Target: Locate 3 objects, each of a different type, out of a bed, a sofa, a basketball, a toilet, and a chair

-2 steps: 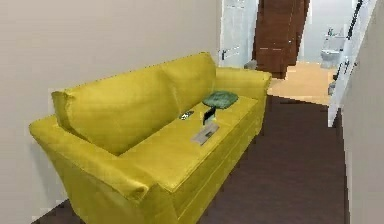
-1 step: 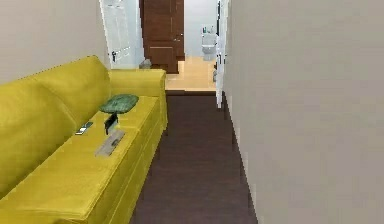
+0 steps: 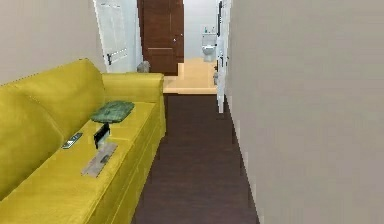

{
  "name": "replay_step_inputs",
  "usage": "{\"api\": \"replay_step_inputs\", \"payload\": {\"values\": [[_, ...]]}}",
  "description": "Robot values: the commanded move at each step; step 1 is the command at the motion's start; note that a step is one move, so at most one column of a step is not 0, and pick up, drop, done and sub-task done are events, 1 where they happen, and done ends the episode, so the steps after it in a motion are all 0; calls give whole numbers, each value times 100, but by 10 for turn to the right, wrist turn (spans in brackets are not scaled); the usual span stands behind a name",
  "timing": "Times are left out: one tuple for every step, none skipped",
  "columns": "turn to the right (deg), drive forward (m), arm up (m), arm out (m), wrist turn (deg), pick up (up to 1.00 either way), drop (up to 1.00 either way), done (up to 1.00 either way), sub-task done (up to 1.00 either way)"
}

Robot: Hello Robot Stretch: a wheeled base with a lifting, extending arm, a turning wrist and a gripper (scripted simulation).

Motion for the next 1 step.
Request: {"api": "replay_step_inputs", "payload": {"values": [[30, 0, 0, 0, 0, 0, 0, 0, 0]]}}
